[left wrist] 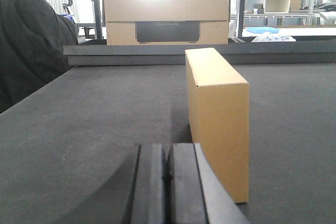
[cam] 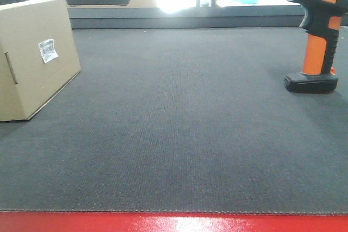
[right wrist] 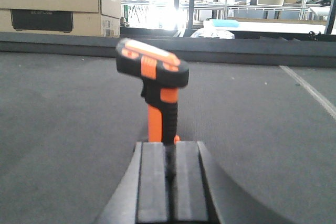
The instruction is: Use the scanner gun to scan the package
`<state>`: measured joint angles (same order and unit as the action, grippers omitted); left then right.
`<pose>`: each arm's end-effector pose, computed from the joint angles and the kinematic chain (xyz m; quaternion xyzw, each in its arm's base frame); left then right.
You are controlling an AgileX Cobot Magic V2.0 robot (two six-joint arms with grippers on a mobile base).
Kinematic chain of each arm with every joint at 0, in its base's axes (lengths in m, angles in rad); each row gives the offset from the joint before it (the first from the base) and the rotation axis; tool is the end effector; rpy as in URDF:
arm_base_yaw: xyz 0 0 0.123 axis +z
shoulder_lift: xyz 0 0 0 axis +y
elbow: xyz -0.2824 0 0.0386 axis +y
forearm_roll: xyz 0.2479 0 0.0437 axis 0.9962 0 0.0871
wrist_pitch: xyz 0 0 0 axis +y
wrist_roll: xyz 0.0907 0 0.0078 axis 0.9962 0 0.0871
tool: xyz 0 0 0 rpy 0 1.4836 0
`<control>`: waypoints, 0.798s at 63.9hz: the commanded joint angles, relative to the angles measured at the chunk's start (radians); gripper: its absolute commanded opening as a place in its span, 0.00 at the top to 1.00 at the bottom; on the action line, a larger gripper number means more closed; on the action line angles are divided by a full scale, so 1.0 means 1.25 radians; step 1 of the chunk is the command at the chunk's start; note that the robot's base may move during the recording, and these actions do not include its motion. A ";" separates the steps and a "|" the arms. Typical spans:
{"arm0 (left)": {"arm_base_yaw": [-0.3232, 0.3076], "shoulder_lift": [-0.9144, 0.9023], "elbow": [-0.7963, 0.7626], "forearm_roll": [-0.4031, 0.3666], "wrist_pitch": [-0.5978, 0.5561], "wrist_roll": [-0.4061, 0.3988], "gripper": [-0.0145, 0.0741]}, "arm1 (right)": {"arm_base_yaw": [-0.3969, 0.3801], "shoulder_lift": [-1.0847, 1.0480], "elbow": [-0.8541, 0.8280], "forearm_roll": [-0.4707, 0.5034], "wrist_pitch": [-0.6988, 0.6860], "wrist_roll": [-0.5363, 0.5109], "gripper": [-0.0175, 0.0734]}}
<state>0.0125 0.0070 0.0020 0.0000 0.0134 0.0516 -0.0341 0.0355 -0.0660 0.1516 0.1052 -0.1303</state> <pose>0.0570 0.0007 0.2108 0.0134 0.6837 0.0234 0.7293 0.0566 -0.0005 0.2240 0.0135 0.7021 0.0007 0.7119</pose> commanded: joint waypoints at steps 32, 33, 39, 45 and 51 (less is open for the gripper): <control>0.004 -0.006 -0.002 0.000 -0.018 0.000 0.96 | -0.057 -0.028 0.053 0.012 -0.028 0.001 0.98; 0.004 -0.006 -0.002 0.000 -0.018 0.000 0.96 | -0.057 -0.028 0.053 0.012 -0.028 0.001 0.98; 0.004 -0.006 -0.002 0.000 -0.018 0.000 0.96 | -0.057 -0.028 0.053 0.012 -0.028 0.001 0.98; 0.004 -0.006 -0.002 0.000 -0.018 0.000 0.96 | -0.057 -0.028 0.053 0.012 -0.028 0.001 0.98; 0.004 -0.006 -0.002 0.000 -0.018 0.000 0.96 | -0.057 -0.028 0.053 0.012 -0.028 0.001 0.98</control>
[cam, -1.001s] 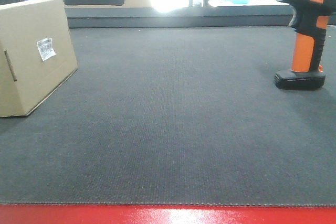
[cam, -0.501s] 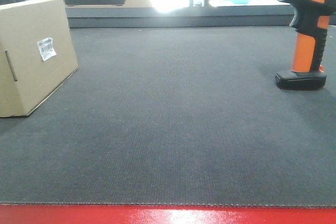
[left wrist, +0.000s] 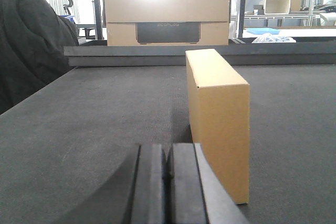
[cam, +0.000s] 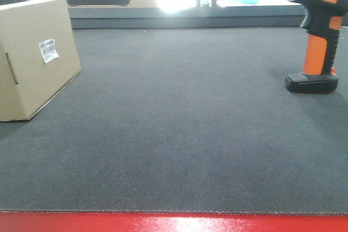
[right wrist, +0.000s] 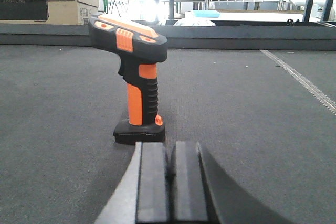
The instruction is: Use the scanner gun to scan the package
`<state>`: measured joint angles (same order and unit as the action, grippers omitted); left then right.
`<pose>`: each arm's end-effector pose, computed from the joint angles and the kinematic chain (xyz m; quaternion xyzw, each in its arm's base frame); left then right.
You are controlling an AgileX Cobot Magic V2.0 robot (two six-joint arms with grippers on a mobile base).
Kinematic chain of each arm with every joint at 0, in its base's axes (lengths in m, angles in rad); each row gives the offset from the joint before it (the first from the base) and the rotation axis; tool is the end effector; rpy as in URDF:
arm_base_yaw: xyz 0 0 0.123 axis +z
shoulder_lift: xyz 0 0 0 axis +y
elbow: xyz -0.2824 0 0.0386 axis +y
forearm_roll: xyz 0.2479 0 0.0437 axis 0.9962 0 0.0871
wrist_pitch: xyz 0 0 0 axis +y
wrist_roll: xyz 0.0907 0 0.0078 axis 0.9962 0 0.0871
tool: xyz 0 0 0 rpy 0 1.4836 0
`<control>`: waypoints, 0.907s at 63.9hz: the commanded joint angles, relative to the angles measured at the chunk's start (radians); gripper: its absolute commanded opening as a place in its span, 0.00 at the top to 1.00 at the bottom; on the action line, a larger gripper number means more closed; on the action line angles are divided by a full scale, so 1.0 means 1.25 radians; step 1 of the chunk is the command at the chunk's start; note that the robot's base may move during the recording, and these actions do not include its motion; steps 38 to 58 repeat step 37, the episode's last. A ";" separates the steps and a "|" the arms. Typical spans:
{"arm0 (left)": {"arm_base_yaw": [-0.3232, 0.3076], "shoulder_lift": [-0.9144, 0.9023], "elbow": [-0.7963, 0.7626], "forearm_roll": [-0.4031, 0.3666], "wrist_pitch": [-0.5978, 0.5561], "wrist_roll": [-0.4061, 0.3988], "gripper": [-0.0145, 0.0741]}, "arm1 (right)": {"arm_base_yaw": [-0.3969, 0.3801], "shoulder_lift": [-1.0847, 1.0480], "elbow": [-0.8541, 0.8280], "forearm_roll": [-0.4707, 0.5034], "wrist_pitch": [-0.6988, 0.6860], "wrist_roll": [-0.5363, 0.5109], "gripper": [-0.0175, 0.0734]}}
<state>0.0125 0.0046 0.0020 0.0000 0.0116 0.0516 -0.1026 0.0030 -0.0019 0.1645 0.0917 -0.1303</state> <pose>0.0568 0.0007 0.2111 0.0133 0.6822 0.0234 0.7307 0.0565 -0.0044 0.2053 0.0429 0.7074 -0.0191 0.7053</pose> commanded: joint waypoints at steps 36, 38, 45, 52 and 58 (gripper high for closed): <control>0.004 -0.004 -0.002 0.000 -0.017 0.000 0.96 | -0.002 -0.002 0.002 0.002 -0.017 0.001 0.98; 0.004 -0.004 -0.002 0.000 -0.017 0.000 0.96 | -0.002 -0.002 0.002 0.002 -0.017 0.001 0.98; 0.004 -0.004 -0.002 0.000 -0.017 0.000 0.96 | -0.002 -0.002 0.002 0.002 -0.017 0.001 0.98; 0.004 -0.004 -0.002 0.000 -0.017 0.000 0.96 | -0.002 -0.002 0.002 0.002 -0.017 0.001 0.98; 0.004 -0.004 -0.002 0.000 -0.017 0.000 0.96 | -0.002 -0.002 0.002 0.002 -0.017 0.001 0.98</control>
